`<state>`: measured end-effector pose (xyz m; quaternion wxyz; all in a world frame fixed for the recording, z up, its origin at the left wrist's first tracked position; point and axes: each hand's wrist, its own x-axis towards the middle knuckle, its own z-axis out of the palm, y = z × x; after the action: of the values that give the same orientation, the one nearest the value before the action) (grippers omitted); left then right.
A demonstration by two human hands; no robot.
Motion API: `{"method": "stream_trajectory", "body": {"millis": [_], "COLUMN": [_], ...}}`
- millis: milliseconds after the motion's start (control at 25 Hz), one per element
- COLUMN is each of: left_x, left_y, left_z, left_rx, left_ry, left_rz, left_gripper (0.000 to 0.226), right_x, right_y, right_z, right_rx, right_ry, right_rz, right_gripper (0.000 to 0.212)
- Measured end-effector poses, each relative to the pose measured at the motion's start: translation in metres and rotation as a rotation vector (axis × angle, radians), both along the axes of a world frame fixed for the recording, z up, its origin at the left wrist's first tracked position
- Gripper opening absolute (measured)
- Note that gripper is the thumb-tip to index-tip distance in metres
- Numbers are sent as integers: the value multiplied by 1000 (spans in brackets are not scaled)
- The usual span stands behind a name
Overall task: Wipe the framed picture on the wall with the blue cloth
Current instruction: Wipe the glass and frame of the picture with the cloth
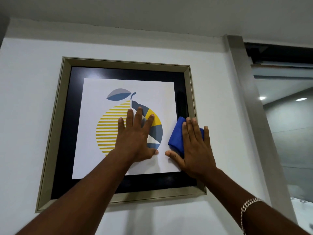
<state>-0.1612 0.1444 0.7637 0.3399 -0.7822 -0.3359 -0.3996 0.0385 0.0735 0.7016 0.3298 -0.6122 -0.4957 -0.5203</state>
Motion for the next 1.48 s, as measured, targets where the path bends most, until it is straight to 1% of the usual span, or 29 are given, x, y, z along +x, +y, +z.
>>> {"method": "stream_trajectory", "body": {"millis": [80,280,360,440,640,840,960,1080,1240,1480], "left_x": [0,-1,-1,-2,-1,-1,-3,-13,-39,-52], "left_y": [-2,-1,-1,-2,-3,-6,-12,-14,-6,-6], "left_z": [-1,0,-2,-4,-6,-10,-21,-45,-69,-71], "left_rx": [-4,6,16,20,22,7,43,107,59,25], "left_ry": [4,9,4,-4,-37,-46,-55,-12,-23,-4], "left_rz": [4,-10,-19,-23,-50,-79,-89,-67,-36,-5], "left_gripper": [115,114,114,114,112,108,95,84,81,79], "right_x": [1,-4,-5,-5,-11,-23,-28,-33,-43,-85], "right_y": [0,1,1,1,-7,-20,-27,-31,-30,-16], "right_z": [1,65,71,50,-42,-106,-116,-115,-121,-138], "right_rx": [-4,36,39,29,-29,-159,-219,-235,-252,-132], "right_ry": [7,36,45,36,73,148,171,204,282,428], "right_rz": [-3,-29,-31,-17,-3,-29,-72,-83,-63,-13], "right_gripper": [104,104,105,104,98,96,97,100,100,99]}}
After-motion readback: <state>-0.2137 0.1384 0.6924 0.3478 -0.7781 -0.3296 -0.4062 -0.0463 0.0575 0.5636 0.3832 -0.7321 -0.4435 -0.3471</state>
